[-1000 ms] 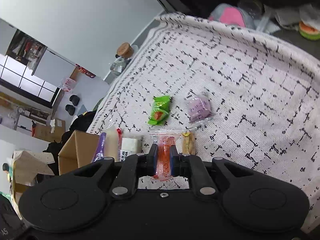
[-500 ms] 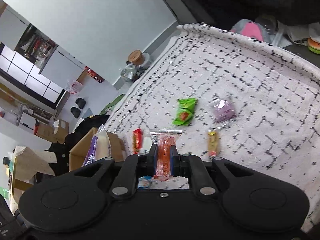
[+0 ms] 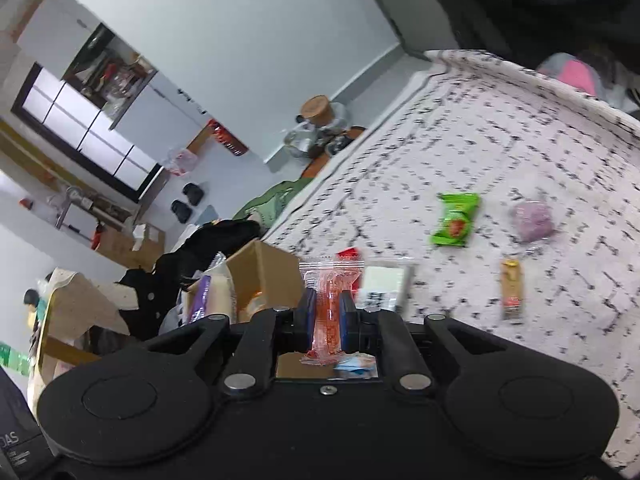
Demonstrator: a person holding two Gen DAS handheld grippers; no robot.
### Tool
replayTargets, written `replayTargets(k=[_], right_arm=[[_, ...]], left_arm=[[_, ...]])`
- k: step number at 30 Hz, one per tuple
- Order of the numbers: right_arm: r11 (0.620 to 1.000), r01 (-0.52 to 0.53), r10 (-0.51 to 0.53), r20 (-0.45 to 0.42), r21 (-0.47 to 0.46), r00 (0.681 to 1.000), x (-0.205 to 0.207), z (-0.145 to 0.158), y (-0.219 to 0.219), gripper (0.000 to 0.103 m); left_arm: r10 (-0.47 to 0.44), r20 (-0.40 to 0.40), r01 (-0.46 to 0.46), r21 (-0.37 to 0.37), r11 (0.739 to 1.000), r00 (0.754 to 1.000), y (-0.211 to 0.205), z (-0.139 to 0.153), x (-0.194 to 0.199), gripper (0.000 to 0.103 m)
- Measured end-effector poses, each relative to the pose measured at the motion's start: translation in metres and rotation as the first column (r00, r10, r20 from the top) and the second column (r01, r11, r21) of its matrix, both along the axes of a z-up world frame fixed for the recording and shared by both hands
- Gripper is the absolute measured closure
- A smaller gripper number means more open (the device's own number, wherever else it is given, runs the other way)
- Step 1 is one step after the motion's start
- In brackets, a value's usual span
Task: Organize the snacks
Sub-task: 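Carry the purple bar with the left tool while the right tool carries the orange packet to the box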
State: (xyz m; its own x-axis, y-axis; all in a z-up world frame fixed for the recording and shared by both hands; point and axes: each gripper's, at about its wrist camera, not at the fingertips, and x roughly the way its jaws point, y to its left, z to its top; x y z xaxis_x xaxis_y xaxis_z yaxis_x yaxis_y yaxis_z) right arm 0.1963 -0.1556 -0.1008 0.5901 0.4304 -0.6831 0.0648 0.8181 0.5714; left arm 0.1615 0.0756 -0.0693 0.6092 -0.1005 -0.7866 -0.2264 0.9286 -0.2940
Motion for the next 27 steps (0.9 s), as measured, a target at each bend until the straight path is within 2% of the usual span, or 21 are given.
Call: replayTargets(k=[3, 4, 10, 14, 20, 24, 27], right_arm=[[1.0, -0.017, 0.017, 0.007, -0.004, 1.0, 0.003, 0.004, 0.015, 0.091], [1.0, -0.022, 0.022, 0.009, -0.005, 1.0, 0.003, 0.004, 0.019, 0.095], [0.998, -0.058, 0.059, 0.026, -0.026, 0.998, 0.01, 0.007, 0.047, 0.1], [0.999, -0.042, 0.042, 0.005, -0.032, 0.999, 0.013, 0.001, 0.049, 0.1], [0.999, -0.025, 0.022, -0.069, -0.047, 0.997, 0.019, -0.02, 0.045, 0.093], [0.999, -0.035, 0.031, -0.107, -0.03, 0.994, 0.023, -0.036, 0.047, 0.078], [0.999, -0.037, 0.035, -0.138, -0.006, 0.99, 0.028, -0.048, 0.048, 0.077]], left_arm=[[0.017, 0.002, -0.017, -0.005, 1.0, 1.0, 0.014, 0.001, 0.0, 0.076], [0.024, 0.001, -0.023, -0.008, 1.0, 1.0, 0.019, 0.0, 0.0, 0.076], [0.052, -0.004, -0.053, -0.025, 0.998, 0.999, 0.042, -0.005, 0.004, 0.076], [0.07, -0.016, -0.071, -0.033, 0.997, 0.997, 0.055, -0.011, 0.009, 0.076], [0.082, -0.04, -0.083, -0.025, 0.996, 0.996, 0.067, -0.023, 0.016, 0.076], [0.087, -0.036, -0.088, -0.024, 0.996, 0.996, 0.071, -0.028, 0.017, 0.076], [0.089, -0.03, -0.09, -0.012, 0.996, 0.996, 0.073, -0.029, 0.018, 0.074]])
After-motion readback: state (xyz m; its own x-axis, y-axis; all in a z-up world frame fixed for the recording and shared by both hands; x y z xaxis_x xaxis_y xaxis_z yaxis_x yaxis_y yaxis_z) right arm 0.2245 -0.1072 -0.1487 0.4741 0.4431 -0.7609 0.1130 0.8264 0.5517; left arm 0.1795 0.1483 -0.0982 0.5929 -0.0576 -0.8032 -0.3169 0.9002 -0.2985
